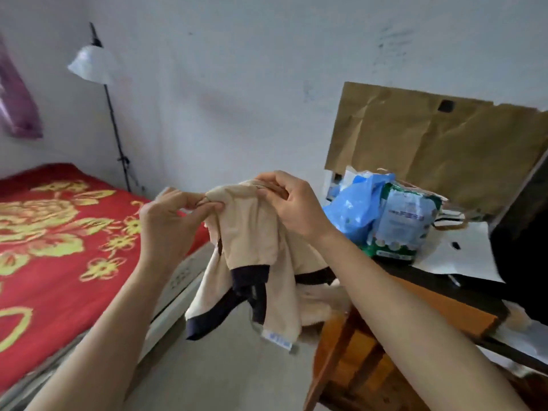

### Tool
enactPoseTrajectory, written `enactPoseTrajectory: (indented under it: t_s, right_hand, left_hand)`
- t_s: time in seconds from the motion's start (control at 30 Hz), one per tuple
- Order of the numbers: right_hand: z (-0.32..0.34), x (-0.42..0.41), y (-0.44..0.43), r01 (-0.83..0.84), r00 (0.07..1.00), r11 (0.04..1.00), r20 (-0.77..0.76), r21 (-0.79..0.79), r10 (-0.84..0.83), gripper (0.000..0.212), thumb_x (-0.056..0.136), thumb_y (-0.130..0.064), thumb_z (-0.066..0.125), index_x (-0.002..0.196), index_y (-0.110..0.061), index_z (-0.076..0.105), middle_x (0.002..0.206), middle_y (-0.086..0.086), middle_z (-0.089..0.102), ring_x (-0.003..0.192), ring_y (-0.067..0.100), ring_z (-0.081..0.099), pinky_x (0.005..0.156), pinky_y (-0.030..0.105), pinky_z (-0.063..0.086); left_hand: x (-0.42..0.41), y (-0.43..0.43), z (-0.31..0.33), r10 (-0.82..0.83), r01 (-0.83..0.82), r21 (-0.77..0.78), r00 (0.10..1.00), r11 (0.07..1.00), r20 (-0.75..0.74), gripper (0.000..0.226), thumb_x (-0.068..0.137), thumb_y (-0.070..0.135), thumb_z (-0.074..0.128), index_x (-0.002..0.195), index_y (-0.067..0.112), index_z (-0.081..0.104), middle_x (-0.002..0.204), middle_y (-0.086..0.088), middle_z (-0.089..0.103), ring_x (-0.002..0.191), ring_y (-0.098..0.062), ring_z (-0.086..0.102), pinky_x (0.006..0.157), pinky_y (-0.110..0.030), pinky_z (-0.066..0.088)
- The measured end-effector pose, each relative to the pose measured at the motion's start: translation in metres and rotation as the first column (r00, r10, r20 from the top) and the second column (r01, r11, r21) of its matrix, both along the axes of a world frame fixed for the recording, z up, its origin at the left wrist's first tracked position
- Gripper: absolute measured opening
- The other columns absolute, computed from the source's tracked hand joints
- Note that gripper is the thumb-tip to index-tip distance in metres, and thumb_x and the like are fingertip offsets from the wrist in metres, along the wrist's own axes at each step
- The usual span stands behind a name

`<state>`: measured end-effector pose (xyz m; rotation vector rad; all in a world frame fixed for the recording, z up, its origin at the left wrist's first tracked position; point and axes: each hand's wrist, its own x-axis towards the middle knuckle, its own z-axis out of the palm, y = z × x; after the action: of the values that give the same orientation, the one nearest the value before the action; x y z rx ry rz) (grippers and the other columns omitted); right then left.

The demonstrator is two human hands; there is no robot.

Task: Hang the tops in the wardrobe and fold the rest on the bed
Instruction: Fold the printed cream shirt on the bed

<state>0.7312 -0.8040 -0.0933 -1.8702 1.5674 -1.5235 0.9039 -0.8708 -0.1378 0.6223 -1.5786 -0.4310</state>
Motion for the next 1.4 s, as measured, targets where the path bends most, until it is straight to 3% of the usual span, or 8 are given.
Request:
enactPoseTrajectory:
  t_s: [0.43, 0.6, 0.8, 0.9, 1.03, 1.13, 1.23, 1.4]
  right_hand:
    - [-0.049, 0.266, -0.182, -0.466, 0.861, 0.853, 0.341, 0.233, 0.377, 0.017, 0.089, -0.028, 0.061, 0.100, -0.016, 0.062, 0.090, -0.001, 0.065, 0.081, 0.011, 0.060, 0.069, 0.022, 0.047]
    - [-0.083, 0.354, -0.187, -0.717, 0.690, 0.638, 0.416, 0.281, 0.592, 0.072, 0.067, -0.080, 0.047, 0.120, -0.030, 0.049, 0.108, -0.019, 0.058, 0.094, -0.010, 0.059, 0.075, 0.011, 0.048]
    - [-0.087, 0.419, -0.227, -0.585, 0.804, 0.798, 0.230, 0.146, 0.548, 0.017, 0.084, -0.015, 0.068, 0.070, -0.011, 0.060, 0.061, 0.001, 0.056, 0.054, 0.012, 0.052, 0.053, 0.027, 0.042]
    - [-0.057, 0.434, -0.266, -0.602, 0.792, 0.795, 0.184, 0.078, 0.582, 0.010, 0.080, 0.005, 0.062, 0.082, -0.003, 0.068, 0.069, -0.002, 0.061, 0.062, 0.008, 0.056, 0.060, 0.024, 0.046]
    - [-0.017, 0.469, -0.298, -0.787, 0.580, 0.587, -0.097, 0.191, 0.809, 0.024, 0.074, 0.012, 0.064, 0.081, -0.011, 0.064, 0.076, -0.007, 0.058, 0.063, -0.004, 0.056, 0.061, 0.011, 0.047]
    - [-0.010, 0.494, -0.321, -0.872, 0.390, 0.399, -0.092, 0.282, 0.916, 0.031, 0.075, 0.014, 0.062, 0.077, -0.016, 0.056, 0.078, -0.002, 0.056, 0.067, 0.005, 0.054, 0.064, 0.017, 0.049]
    - [-0.012, 0.510, -0.353, -0.919, 0.277, 0.261, 0.012, 0.296, 0.961, 0.038, 0.074, 0.020, 0.060, 0.082, -0.016, 0.054, 0.082, 0.002, 0.057, 0.066, 0.003, 0.055, 0.064, 0.018, 0.048]
    - [-0.054, 0.508, -0.444, -0.926, 0.278, 0.162, 0.323, 0.342, 0.905, 0.068, 0.070, -0.006, 0.077, 0.126, -0.027, 0.045, 0.132, 0.008, 0.048, 0.114, 0.020, 0.055, 0.093, 0.036, 0.050]
  left_hand:
    - [0.273, -0.087, 0.019, 0.657, -0.540, -0.411, 0.718, 0.734, 0.230, 0.035, 0.079, 0.029, 0.066, 0.053, 0.006, 0.068, 0.050, 0.000, 0.060, 0.055, -0.011, 0.044, 0.051, -0.022, 0.040]
    - [0.356, -0.110, 0.016, 0.798, -0.713, -0.358, 0.547, 0.603, 0.255, 0.040, 0.080, 0.030, 0.059, 0.050, 0.004, 0.065, 0.048, -0.004, 0.058, 0.051, -0.021, 0.049, 0.050, -0.030, 0.042]
    - [0.427, -0.120, -0.011, 0.860, -0.848, -0.241, 0.385, 0.473, 0.335, 0.046, 0.078, 0.042, 0.055, 0.055, 0.005, 0.069, 0.051, -0.006, 0.061, 0.058, -0.024, 0.056, 0.055, -0.023, 0.036]
    - [0.457, -0.120, -0.032, 0.855, -0.899, -0.200, 0.274, 0.391, 0.440, 0.051, 0.070, 0.055, 0.062, 0.064, 0.006, 0.072, 0.067, -0.009, 0.067, 0.070, -0.030, 0.061, 0.063, -0.029, 0.040]
    - [0.477, -0.132, -0.040, 0.545, -0.784, 0.240, 0.583, 0.573, 0.603, 0.105, 0.051, 0.084, 0.050, 0.134, 0.020, 0.051, 0.140, 0.000, 0.045, 0.129, -0.022, 0.040, 0.101, -0.039, 0.036]
    - [0.472, -0.156, -0.035, 0.181, -0.307, 0.658, 0.950, 0.687, 0.255, 0.099, 0.057, 0.082, 0.057, 0.140, 0.033, 0.035, 0.138, 0.018, 0.041, 0.126, -0.007, 0.041, 0.091, -0.014, 0.041]
    - [0.472, -0.194, -0.041, 0.089, -0.048, 0.735, 0.996, 0.677, -0.017, 0.068, 0.053, 0.064, 0.078, 0.103, 0.021, 0.064, 0.091, 0.010, 0.069, 0.086, -0.007, 0.064, 0.068, -0.018, 0.050]
    - [0.482, -0.254, -0.039, 0.396, -0.267, 0.652, 0.916, 0.709, -0.056, 0.015, 0.077, 0.008, 0.071, 0.065, 0.017, 0.073, 0.067, 0.006, 0.068, 0.064, -0.008, 0.063, 0.059, -0.018, 0.049]
